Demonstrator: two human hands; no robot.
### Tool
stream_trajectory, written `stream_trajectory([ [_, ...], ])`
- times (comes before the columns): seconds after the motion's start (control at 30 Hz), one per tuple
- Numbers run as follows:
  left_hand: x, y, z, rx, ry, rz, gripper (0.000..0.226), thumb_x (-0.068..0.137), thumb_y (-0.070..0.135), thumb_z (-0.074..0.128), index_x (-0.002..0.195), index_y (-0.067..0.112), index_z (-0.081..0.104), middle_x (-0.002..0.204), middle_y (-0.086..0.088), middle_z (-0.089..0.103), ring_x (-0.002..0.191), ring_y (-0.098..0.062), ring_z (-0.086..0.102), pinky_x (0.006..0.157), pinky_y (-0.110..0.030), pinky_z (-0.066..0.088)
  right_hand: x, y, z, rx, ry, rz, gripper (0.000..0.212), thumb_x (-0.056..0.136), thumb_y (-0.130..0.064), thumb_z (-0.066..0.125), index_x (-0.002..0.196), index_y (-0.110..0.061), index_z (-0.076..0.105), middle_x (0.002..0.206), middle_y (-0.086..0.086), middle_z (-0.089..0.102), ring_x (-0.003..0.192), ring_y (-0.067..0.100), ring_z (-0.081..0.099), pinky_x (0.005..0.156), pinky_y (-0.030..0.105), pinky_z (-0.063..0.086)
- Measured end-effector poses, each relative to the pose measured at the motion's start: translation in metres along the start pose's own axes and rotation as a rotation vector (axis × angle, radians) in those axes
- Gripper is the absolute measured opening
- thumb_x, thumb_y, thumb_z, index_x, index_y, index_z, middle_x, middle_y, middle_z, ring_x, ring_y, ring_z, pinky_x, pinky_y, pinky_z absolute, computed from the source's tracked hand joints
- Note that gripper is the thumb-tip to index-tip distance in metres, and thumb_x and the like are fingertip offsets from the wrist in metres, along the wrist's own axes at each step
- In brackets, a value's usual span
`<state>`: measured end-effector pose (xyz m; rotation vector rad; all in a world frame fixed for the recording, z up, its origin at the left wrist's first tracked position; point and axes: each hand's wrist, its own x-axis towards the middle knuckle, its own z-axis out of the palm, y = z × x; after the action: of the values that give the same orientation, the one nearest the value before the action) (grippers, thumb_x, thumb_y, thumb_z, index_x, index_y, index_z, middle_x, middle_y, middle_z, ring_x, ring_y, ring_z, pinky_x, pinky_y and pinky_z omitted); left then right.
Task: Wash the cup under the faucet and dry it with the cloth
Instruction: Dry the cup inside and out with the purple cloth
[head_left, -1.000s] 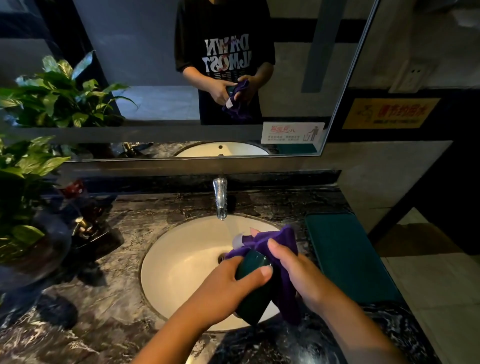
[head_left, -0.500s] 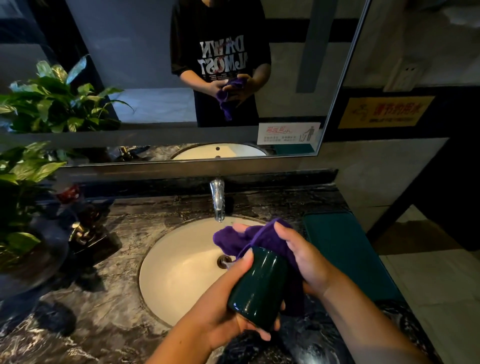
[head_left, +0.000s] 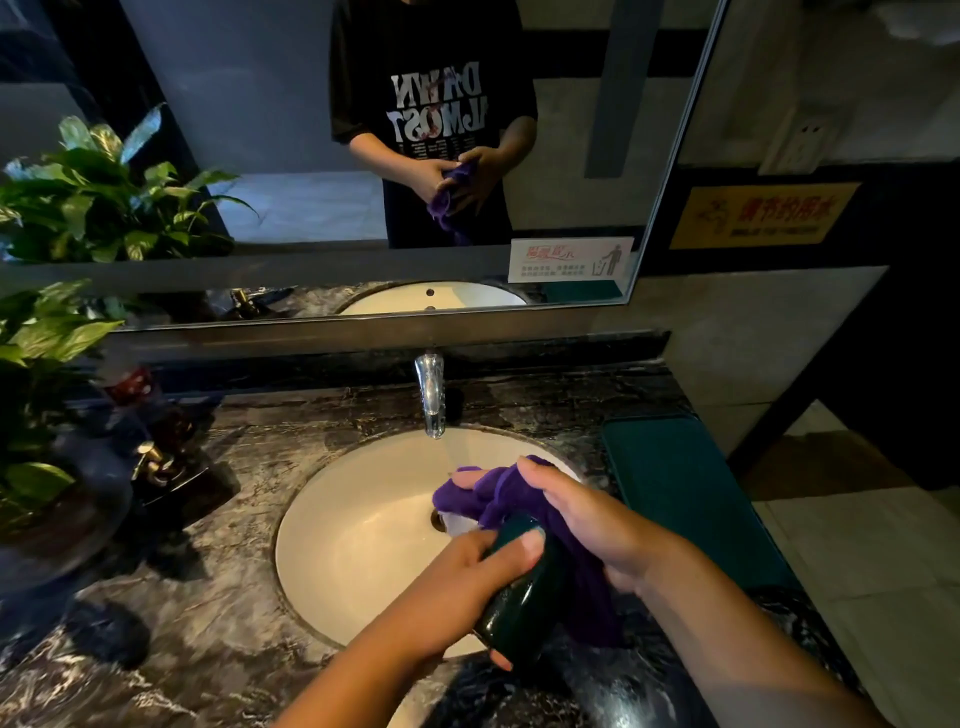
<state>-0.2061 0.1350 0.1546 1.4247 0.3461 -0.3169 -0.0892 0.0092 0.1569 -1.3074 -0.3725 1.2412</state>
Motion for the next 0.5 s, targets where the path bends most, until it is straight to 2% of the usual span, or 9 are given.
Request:
stream_trajectory([
  [0.03, 0.000, -0.002, 0.002, -0.133, -0.013, -0.050, 0.053, 0.082, 0.061, 0.071, 0.111, 0.016, 0.075, 0.112, -0.023, 0.074, 0.105, -0.048, 0.068, 0.095, -0.060, 0.051, -0.001, -0.002, 0.000, 0.016, -0.050, -0.007, 0.058, 0.105, -0.051, 0.028, 0.143, -0.019, 0.057, 0.147, 0.007, 0.059, 0.139, 0.022, 0.052, 0.123, 0.047, 0.027],
  [0.07, -0.001, -0.002, 0.004, -0.278, -0.035, -0.108, 0.056, 0.078, 0.062, 0.073, 0.111, 0.017, 0.076, 0.111, -0.025, 0.073, 0.099, -0.049, 0.068, 0.088, -0.059, 0.054, -0.002, -0.005, 0.000, 0.036, -0.087, -0.015, 0.061, 0.104, -0.052, 0.028, 0.145, -0.017, 0.055, 0.148, 0.012, 0.057, 0.138, 0.024, 0.052, 0.123, 0.047, 0.028],
  [0.1, -0.003, -0.003, 0.006, -0.417, -0.097, -0.155, 0.060, 0.076, 0.064, 0.073, 0.112, 0.017, 0.076, 0.107, -0.026, 0.073, 0.092, -0.045, 0.069, 0.077, -0.053, 0.057, -0.003, -0.007, 0.001, 0.063, -0.111, -0.024, 0.063, 0.103, -0.052, 0.028, 0.146, -0.014, 0.053, 0.148, 0.016, 0.056, 0.136, 0.026, 0.053, 0.122, 0.047, 0.029],
  [0.17, -0.005, -0.006, 0.010, -0.649, -0.240, -0.218, 0.069, 0.083, 0.069, 0.062, 0.118, 0.011, 0.074, 0.099, -0.026, 0.068, 0.077, -0.037, 0.069, 0.061, -0.041, 0.058, -0.004, -0.010, 0.001, 0.104, -0.152, -0.063, 0.064, 0.103, -0.051, 0.028, 0.145, -0.010, 0.053, 0.148, 0.019, 0.055, 0.135, 0.029, 0.052, 0.121, 0.047, 0.030],
  [0.23, -0.003, -0.010, 0.008, -0.723, -0.288, -0.236, 0.072, 0.090, 0.070, 0.050, 0.121, 0.008, 0.072, 0.097, -0.026, 0.064, 0.072, -0.034, 0.069, 0.057, -0.038, 0.058, -0.003, -0.010, 0.003, 0.121, -0.168, -0.091, 0.063, 0.101, -0.052, 0.031, 0.141, -0.012, 0.059, 0.144, 0.014, 0.059, 0.132, 0.025, 0.056, 0.119, 0.045, 0.032],
  [0.3, -0.003, -0.008, 0.006, -0.669, -0.276, -0.207, 0.071, 0.090, 0.070, 0.050, 0.118, 0.009, 0.074, 0.096, -0.026, 0.065, 0.072, -0.034, 0.069, 0.058, -0.038, 0.058, 0.000, -0.008, 0.004, 0.135, -0.181, -0.076, 0.064, 0.100, -0.055, 0.034, 0.142, -0.014, 0.058, 0.144, 0.012, 0.060, 0.131, 0.024, 0.056, 0.120, 0.046, 0.031],
  [0.37, -0.006, -0.004, 0.006, -0.525, -0.208, -0.170, 0.059, 0.089, 0.068, 0.058, 0.109, 0.016, 0.078, 0.096, -0.025, 0.069, 0.080, -0.038, 0.068, 0.063, -0.041, 0.057, 0.003, -0.003, 0.002, 0.152, -0.193, -0.053, 0.067, 0.100, -0.058, 0.033, 0.147, -0.015, 0.053, 0.148, 0.016, 0.055, 0.135, 0.030, 0.050, 0.123, 0.051, 0.025],
  [0.43, -0.007, 0.001, 0.007, -0.395, -0.121, -0.137, 0.034, 0.087, 0.061, 0.063, 0.093, 0.032, 0.081, 0.096, -0.017, 0.076, 0.095, -0.042, 0.066, 0.072, -0.045, 0.056, 0.002, 0.000, 0.000, 0.146, -0.156, -0.023, 0.066, 0.101, -0.058, 0.030, 0.146, -0.017, 0.053, 0.147, 0.014, 0.057, 0.132, 0.027, 0.055, 0.117, 0.046, 0.036],
  [0.5, -0.005, 0.003, 0.007, -0.210, -0.031, -0.089, 0.029, 0.085, 0.061, 0.066, 0.094, 0.037, 0.079, 0.100, -0.010, 0.079, 0.099, -0.038, 0.071, 0.076, -0.047, 0.058, 0.003, 0.002, 0.000, 0.124, -0.113, 0.006, 0.063, 0.103, -0.056, 0.028, 0.145, -0.017, 0.055, 0.144, 0.011, 0.061, 0.130, 0.024, 0.058, 0.111, 0.037, 0.045],
])
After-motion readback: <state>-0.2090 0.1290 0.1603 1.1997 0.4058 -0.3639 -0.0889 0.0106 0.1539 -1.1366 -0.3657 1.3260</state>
